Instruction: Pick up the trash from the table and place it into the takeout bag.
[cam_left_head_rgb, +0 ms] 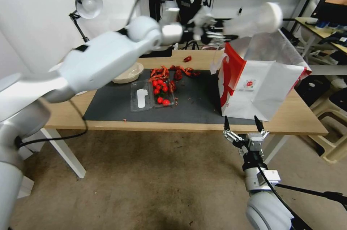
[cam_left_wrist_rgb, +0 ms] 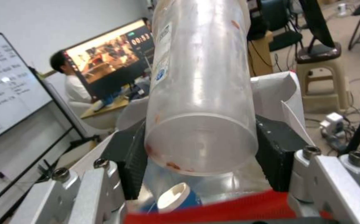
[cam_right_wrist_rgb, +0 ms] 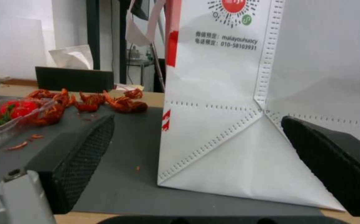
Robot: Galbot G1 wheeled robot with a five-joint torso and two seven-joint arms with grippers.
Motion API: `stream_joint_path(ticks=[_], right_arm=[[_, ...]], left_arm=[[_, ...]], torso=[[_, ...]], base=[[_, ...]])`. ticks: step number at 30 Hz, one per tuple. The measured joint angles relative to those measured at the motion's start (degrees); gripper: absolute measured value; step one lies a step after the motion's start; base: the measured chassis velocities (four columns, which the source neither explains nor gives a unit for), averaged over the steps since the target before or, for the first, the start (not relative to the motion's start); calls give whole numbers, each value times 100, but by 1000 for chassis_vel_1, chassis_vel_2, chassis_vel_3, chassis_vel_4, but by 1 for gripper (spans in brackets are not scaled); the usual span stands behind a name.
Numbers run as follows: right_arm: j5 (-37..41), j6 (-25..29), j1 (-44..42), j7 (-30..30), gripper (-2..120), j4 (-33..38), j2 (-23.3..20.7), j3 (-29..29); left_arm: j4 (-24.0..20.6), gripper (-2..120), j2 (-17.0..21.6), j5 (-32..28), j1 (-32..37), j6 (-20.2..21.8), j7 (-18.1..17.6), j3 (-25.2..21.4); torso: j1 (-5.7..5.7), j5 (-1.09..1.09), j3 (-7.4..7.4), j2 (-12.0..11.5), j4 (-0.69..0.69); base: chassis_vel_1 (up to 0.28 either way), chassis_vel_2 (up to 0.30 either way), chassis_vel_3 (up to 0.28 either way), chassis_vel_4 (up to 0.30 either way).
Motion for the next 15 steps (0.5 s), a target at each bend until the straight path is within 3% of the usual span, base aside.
stream_joint_path(ticks=[5,14,15], right_arm=[[6,3,-4,6,100,28,6,9],[15,12,4,7,100,29,17,15],[15,12,4,8,100,29,22,16]], left_arm=[[285,54,-279,-36,-151,-1,-6,304],[518,55,-484,-5,-233,0,-16,410],[537,59,-494,3,-234,4,-22,411]], torso=[[0,-2,0,1,2],[0,-1,0,1,2],[0,-2,0,1,2]], base=[[0,0,0,0],[0,0,0,0],[0,0,0,0]])
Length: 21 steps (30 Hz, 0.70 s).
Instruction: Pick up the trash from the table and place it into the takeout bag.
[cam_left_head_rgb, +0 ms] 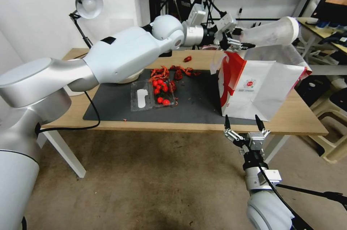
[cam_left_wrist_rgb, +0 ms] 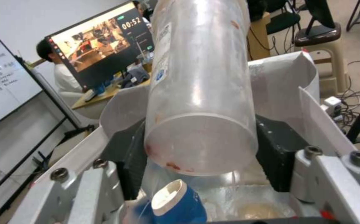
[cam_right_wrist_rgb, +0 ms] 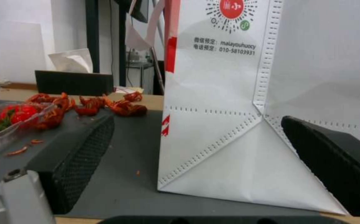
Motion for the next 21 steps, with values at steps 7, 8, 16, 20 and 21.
stream_joint_path(ticks=[7,8,16,20,21], right_arm=[[3,2,-3,5,100,1,8,4],[3,2,-3,5,100,1,8,4],[5,-5,-2,12,100,17,12,14],[5,-12,7,12,100,17,37,3],[5,-12,7,12,100,17,37,3]], left_arm=[[41,87,-41,19,53,17,-21,-45],[41,87,-41,19,53,17,-21,-45],[-152,100,219,40,477,10,-410,-855],[-363,100,480,34,818,-23,-664,-1224],[-363,100,480,34,818,-23,-664,-1224]], torso=[[0,0,0,0,-1],[0,0,0,0,-1],[0,0,0,0,-1],[0,-2,0,0,0],[0,-2,0,0,0]], base=[[0,0,0,0],[0,0,0,0],[0,0,0,0],[0,0,0,0],[0,0,0,0]])
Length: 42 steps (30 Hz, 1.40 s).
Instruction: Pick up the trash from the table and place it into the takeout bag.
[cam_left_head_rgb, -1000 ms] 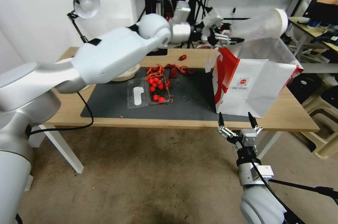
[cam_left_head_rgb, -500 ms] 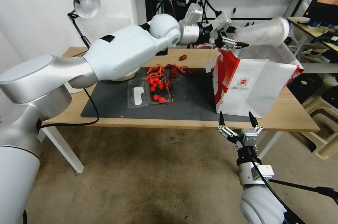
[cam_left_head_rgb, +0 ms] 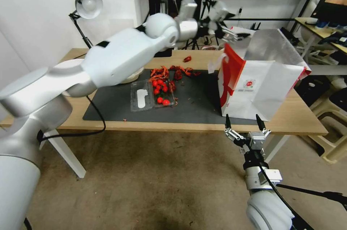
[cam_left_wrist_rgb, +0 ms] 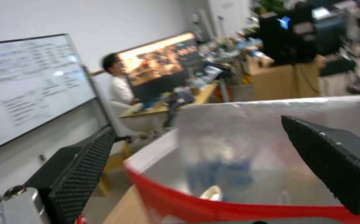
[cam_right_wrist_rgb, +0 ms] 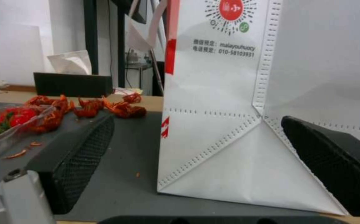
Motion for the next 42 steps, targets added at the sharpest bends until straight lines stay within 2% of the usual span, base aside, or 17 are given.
stream_joint_path(ticks=[1,3,7,8,9,13,16,17,20,21,24,25,28,31,33,39,42], right_arm=[[0,0,0,0,100,0,0,0],[-5,-21,6,1,100,9,9,-8],[-10,-34,8,1,100,19,9,-13],[-16,-39,8,1,100,23,10,-19],[-16,-39,8,1,100,23,10,-19],[-24,-46,7,1,100,25,11,-29],[-44,-54,5,1,100,35,11,-43],[-44,-54,5,1,100,35,11,-43],[-53,-59,2,1,100,56,4,-51],[-53,-59,2,1,100,56,4,-51],[-70,-61,-15,-2,100,78,-14,-76],[-70,-61,-15,-2,100,78,-14,-76],[-79,-64,-13,-8,100,85,-34,-104],[-88,-65,-10,-12,100,82,-41,-127],[-94,-65,-12,-13,100,77,-42,-145],[-98,-62,-16,-16,100,65,-46,-153],[-112,-58,-18,-18,100,56,-28,-165]], left_arm=[[0,100,0,0,0,0,0,0],[-305,100,424,21,535,-38,-300,-475],[-475,100,650,50,801,-42,-498,-668],[-651,100,844,104,1017,-37,-757,-800],[-651,100,844,104,1017,-37,-757,-800],[-964,100,1123,159,1317,-12,-1212,-976],[-1679,100,1544,291,1873,196,-2266,-1324],[-1679,100,1544,291,1873,196,-2266,-1324],[-2256,100,1819,338,2420,327,-2833,-1853],[-2256,100,1819,338,2420,327,-2833,-1853],[-2783,100,2090,392,3352,413,-3015,-2709],[-2783,100,2090,392,3352,413,-3015,-2709],[-3133,100,2274,501,4302,369,-3005,-3369],[-3341,100,2356,609,4777,320,-2999,-3746],[-3509,100,2377,749,5205,277,-2999,-4127],[-3859,100,2355,952,5969,203,-3139,-4755],[-4133,100,2167,1319,6724,137,-3165,-5329]], torso=[[0,0,0,0,0],[0,-1,0,0,-1],[0,0,0,0,1],[0,-2,0,0,1],[0,-2,0,0,1],[0,0,0,0,1],[0,0,0,0,1],[0,0,0,0,1],[-1,3,0,0,-3],[-1,3,0,0,-3],[-1,2,-1,0,0],[-1,2,-1,0,0],[0,0,0,0,0],[-1,3,-1,0,0],[-1,0,0,0,0],[-1,1,-1,0,0],[-1,0,0,0,0]], base=[[0,0,0,0],[0,0,0,0],[0,0,0,0],[0,0,0,0],[0,0,0,0],[0,0,0,0],[0,0,0,0],[0,0,0,0],[0,0,0,0],[0,0,0,0],[0,0,0,0],[0,0,0,0],[0,0,0,0],[0,0,0,0],[0,0,0,0],[0,0,0,0],[0,0,0,0]])
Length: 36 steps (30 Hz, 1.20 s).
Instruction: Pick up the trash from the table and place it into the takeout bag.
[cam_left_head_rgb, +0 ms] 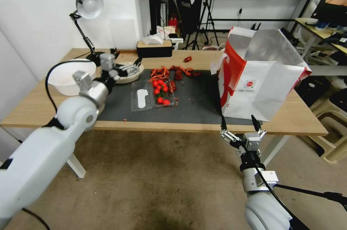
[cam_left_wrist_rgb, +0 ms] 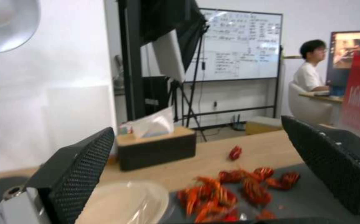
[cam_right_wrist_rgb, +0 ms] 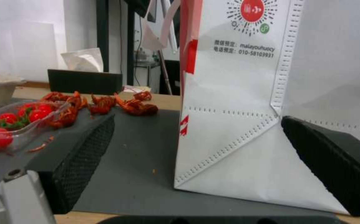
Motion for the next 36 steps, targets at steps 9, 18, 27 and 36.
stream_joint_path(ticks=[9,18,27,36], right_arm=[[-19,15,-46,0,100,1,-1,-2],[-39,32,-101,-1,100,26,16,13],[-62,54,-126,-11,100,30,64,3],[-76,67,-128,-20,100,32,82,-10]], left_arm=[[-449,100,-378,607,1351,-175,-57,-714],[-797,100,-923,1307,2398,-524,-360,-1091],[-1052,100,-1320,1734,3062,-911,-495,-1227],[-1125,100,-1596,2097,3561,-1258,-653,-1192]], torso=[[0,2,0,0,0],[0,2,0,1,-1],[0,2,0,0,-1],[1,2,0,0,0]], base=[[0,0,0,0],[0,0,0,0],[0,0,0,0],[0,0,0,0]])
